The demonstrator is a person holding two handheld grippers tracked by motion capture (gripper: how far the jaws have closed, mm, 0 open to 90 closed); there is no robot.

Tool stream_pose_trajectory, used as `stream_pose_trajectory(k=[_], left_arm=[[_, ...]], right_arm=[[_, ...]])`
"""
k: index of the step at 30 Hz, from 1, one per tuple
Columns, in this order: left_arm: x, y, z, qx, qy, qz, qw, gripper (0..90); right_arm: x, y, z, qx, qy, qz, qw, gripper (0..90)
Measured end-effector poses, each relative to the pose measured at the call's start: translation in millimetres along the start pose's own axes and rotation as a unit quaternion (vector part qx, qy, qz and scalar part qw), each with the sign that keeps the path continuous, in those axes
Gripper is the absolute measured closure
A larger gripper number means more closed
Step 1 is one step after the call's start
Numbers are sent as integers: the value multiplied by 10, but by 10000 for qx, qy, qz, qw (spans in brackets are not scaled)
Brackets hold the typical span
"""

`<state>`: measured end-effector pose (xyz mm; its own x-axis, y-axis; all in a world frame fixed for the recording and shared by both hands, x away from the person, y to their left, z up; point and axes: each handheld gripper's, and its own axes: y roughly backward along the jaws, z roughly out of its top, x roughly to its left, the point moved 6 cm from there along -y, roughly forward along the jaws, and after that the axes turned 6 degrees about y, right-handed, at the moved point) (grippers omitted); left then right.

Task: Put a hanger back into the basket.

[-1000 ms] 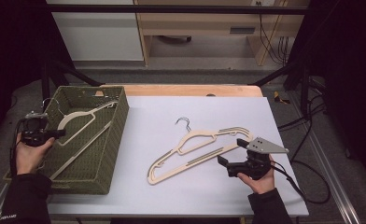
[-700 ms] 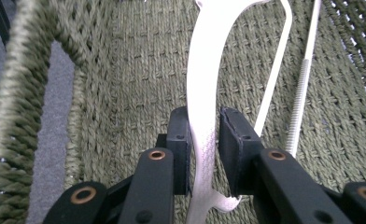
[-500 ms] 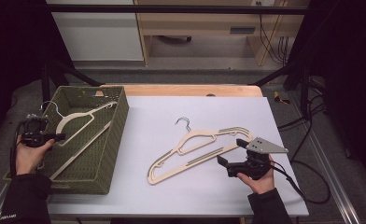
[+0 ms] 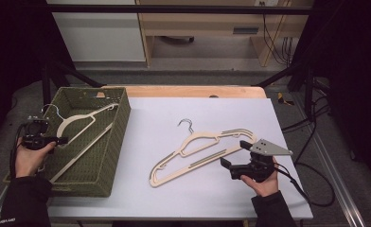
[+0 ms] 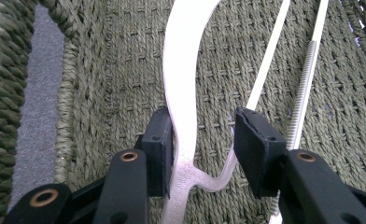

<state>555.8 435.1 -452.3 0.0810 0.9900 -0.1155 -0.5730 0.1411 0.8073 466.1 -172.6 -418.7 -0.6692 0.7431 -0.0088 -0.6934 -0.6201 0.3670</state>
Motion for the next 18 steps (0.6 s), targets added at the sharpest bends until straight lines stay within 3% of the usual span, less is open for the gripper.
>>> stream_pose_trajectory(k=[7,18], left_arm=[[4,0,-13,61,24,25,10000,554],[17,104,2,-104,121,-65,9999,521]], right_arm=[[-4,11,8,-29,-2,-4,10000,49],[-12,33,21,-61,-18,-18,10000,49]])
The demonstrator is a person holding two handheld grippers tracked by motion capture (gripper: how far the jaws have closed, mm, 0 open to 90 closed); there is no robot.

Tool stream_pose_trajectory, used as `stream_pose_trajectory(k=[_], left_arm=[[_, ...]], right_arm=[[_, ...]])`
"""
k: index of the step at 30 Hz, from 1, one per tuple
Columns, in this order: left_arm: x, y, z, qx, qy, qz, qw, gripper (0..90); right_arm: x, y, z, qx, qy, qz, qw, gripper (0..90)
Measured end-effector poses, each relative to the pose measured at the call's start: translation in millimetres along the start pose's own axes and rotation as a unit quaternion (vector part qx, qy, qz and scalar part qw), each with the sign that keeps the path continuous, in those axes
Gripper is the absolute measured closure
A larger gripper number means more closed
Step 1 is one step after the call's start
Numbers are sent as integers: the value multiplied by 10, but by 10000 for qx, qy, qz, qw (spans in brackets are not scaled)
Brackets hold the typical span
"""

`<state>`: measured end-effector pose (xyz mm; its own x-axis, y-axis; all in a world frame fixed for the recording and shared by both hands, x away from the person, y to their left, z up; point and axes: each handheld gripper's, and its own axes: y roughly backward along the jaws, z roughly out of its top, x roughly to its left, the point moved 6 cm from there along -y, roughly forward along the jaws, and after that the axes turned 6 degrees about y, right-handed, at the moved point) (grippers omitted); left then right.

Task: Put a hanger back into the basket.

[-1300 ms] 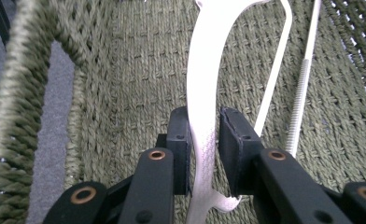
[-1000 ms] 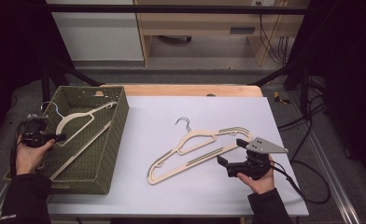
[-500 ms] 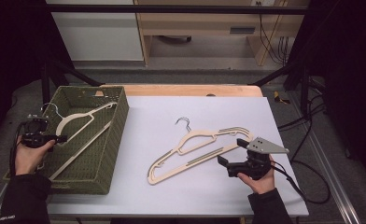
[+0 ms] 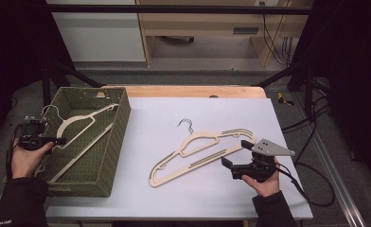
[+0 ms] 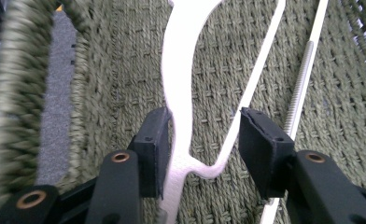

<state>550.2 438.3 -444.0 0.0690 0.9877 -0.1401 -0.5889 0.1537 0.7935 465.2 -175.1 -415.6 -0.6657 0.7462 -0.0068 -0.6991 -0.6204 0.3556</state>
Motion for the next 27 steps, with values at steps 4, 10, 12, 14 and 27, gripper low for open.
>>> stream_pose_trajectory(k=[4,10,12,14,27], left_arm=[[-23,102,26,-129,-185,-65,9997,488],[-173,306,126,-685,-320,-253,9968,450],[-263,398,173,-953,-389,-366,9940,415],[-380,492,222,-1233,-437,-556,9898,389],[-1382,927,307,-2371,-1034,-1718,9506,204]], right_arm=[[-3,15,6,-21,-6,-2,10000,48],[-17,49,23,-65,-16,-24,10000,48],[-21,57,32,-94,-34,-36,9999,47],[-28,68,37,-112,-20,-40,9999,47],[-52,123,75,-208,-79,-87,9997,47]])
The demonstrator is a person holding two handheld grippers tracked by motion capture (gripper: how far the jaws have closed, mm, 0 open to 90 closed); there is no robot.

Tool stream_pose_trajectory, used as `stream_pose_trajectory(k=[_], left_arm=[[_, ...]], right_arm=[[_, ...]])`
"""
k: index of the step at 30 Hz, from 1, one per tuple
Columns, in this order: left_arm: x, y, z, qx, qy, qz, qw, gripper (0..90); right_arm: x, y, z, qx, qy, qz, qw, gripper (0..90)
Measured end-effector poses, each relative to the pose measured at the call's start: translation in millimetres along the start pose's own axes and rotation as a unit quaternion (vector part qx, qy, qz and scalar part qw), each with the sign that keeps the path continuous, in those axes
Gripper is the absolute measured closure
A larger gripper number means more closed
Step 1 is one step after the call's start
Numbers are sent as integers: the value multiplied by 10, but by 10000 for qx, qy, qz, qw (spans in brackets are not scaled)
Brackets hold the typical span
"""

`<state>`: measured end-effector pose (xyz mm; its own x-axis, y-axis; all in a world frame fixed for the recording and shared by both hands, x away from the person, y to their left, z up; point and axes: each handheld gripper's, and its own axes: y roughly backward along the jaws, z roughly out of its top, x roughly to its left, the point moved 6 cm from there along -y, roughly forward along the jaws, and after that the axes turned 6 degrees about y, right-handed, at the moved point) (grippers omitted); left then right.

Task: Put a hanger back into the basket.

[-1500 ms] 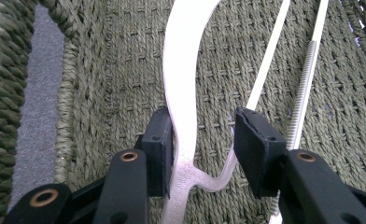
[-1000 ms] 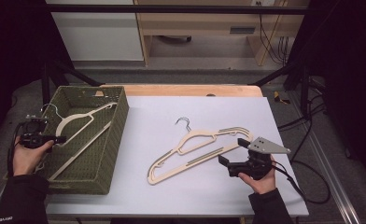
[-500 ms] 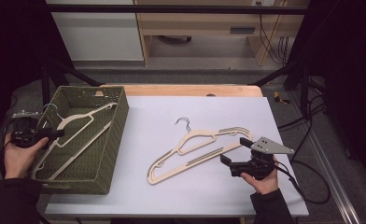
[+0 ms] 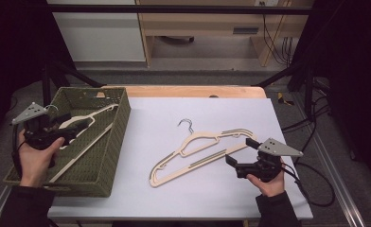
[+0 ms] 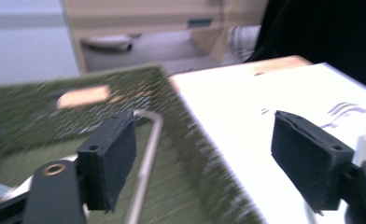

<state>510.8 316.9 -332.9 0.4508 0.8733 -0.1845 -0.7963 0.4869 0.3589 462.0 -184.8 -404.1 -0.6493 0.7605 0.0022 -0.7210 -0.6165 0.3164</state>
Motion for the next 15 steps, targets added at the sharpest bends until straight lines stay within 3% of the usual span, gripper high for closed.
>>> stream_pose_trajectory(k=[8,15], left_arm=[[-593,-124,-17,-172,-376,-513,9978,129],[-1077,-345,-289,80,-687,-858,9939,131]], right_arm=[[-8,9,3,4,33,19,10000,47],[-12,13,8,-19,29,11,10000,46]])
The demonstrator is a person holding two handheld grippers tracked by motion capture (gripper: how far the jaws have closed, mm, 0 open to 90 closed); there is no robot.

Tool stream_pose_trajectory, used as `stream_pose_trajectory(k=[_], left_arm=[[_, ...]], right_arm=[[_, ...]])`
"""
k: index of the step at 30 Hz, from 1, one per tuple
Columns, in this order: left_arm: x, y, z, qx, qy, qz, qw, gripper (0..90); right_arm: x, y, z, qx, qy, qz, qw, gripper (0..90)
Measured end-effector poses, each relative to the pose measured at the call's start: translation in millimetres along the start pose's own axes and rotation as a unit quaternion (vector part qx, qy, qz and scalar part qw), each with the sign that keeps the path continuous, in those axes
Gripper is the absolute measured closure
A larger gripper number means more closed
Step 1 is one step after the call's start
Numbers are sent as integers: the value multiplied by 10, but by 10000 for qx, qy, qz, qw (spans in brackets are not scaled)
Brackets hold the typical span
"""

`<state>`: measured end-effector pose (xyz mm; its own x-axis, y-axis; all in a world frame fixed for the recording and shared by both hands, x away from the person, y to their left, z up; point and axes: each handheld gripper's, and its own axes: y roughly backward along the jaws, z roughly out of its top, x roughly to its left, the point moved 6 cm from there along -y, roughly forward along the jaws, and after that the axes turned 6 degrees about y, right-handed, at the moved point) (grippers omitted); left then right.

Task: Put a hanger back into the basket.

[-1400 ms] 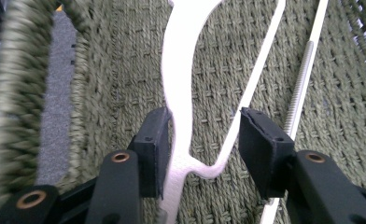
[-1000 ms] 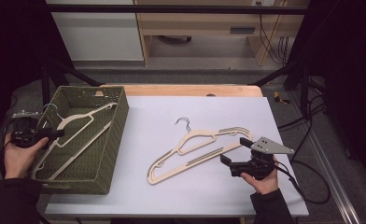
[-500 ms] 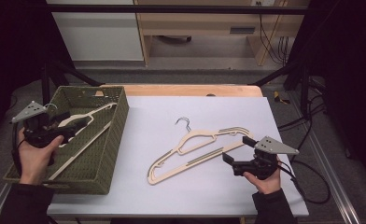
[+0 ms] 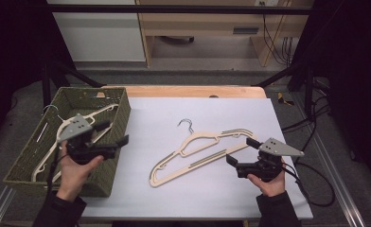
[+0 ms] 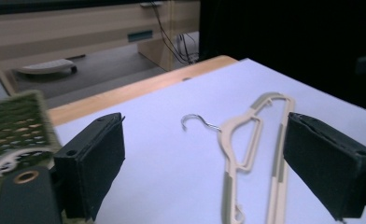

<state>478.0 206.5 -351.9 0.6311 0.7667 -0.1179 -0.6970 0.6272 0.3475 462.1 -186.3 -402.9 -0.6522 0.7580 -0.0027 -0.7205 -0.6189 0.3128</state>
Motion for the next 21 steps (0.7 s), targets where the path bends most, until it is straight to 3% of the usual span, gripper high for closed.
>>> stream_pose_trajectory(k=[2,11,21], left_arm=[[-89,-110,-78,121,-110,-30,9999,132],[-285,-488,-344,506,-175,-159,9984,143],[-295,-900,-634,989,-104,-182,9949,167]], right_arm=[[1,1,-1,5,-1,-2,10000,46],[-6,-1,-9,1,-8,8,10000,45],[-6,-22,-25,39,-21,1,10000,45]])
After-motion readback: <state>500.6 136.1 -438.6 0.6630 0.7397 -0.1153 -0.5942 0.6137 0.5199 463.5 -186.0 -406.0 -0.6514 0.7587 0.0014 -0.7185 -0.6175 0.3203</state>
